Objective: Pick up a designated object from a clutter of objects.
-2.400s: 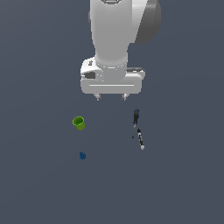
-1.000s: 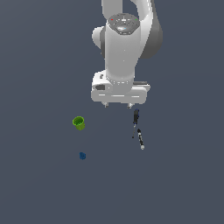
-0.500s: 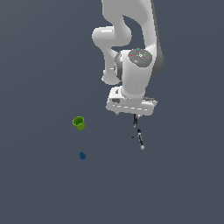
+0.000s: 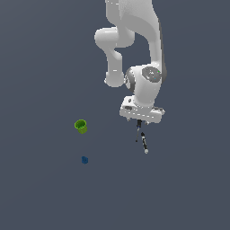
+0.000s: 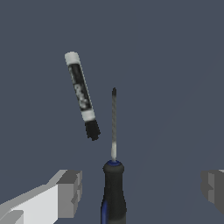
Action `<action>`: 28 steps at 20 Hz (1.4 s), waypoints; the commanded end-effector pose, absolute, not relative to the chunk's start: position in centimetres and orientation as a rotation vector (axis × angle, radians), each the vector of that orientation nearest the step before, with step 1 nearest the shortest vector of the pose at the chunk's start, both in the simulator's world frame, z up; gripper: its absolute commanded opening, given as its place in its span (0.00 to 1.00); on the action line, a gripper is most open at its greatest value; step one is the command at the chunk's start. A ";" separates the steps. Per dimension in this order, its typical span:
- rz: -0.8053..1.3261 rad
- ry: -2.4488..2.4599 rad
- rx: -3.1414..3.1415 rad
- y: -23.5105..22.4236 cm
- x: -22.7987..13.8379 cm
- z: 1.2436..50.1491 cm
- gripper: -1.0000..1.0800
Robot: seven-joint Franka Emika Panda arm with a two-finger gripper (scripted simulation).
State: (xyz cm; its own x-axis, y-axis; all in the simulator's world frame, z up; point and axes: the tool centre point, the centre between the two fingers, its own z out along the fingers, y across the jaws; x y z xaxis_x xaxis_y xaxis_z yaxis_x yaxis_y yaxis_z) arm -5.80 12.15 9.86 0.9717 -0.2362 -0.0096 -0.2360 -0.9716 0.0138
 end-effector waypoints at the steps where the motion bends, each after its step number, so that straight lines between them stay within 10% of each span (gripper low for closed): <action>1: -0.009 -0.398 3.108 13.0 -6.5 8.7 0.96; 28: 0.000 -0.443 3.110 14.4 -8.2 2.1 0.96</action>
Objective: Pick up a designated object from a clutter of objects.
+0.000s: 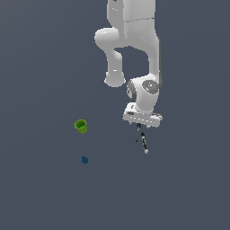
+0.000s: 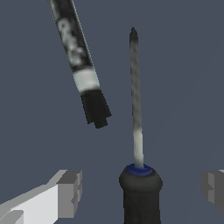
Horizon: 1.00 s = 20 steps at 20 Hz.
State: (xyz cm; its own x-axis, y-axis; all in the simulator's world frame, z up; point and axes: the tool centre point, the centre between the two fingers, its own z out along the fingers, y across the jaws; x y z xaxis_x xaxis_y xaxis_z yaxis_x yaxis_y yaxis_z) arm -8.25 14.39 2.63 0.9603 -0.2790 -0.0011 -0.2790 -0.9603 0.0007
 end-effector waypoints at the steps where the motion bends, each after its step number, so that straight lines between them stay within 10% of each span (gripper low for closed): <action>1: 0.000 -0.443 3.110 14.4 -8.2 1.9 0.96; 5: 0.000 -0.443 3.110 14.4 -8.2 1.5 0.96; 6: 0.000 -0.443 3.110 14.4 -8.2 1.5 0.00; 20: 0.000 -0.443 3.110 14.4 -8.2 1.9 0.00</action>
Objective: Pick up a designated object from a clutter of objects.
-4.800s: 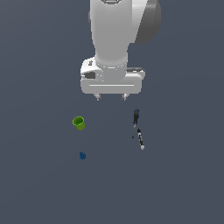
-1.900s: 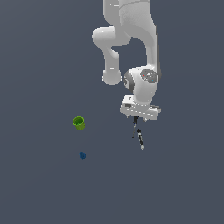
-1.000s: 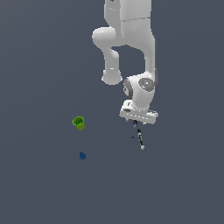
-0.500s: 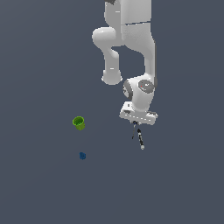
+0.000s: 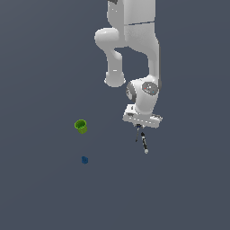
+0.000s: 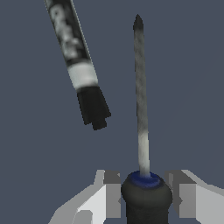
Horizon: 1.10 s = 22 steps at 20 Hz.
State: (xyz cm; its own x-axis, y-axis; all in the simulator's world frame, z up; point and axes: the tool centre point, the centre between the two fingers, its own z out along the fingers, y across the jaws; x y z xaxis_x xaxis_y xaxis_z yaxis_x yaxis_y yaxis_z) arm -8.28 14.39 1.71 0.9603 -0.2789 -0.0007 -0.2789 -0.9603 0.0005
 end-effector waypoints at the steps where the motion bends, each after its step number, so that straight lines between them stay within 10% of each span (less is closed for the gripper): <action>1: 0.000 -0.443 3.110 14.3 -8.3 2.1 0.00; 22: 0.000 -0.441 3.111 11.8 -9.1 15.7 0.00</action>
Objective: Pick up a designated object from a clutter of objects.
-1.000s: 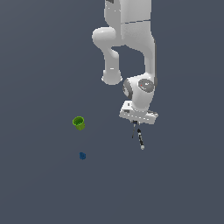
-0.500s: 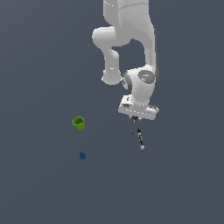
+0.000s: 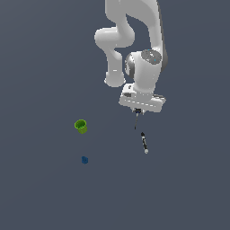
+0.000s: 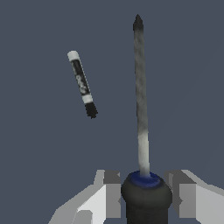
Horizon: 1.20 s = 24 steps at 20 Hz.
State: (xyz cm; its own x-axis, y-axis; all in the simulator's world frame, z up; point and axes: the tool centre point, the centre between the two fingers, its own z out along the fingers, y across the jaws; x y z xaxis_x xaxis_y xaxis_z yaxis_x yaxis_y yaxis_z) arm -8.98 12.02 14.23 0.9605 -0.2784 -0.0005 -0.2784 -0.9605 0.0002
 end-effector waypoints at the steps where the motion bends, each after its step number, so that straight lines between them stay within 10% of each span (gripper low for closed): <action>1: -0.001 -0.441 3.112 11.6 -9.1 16.7 0.00; 24: 0.000 -0.444 3.111 8.4 -9.5 34.3 0.00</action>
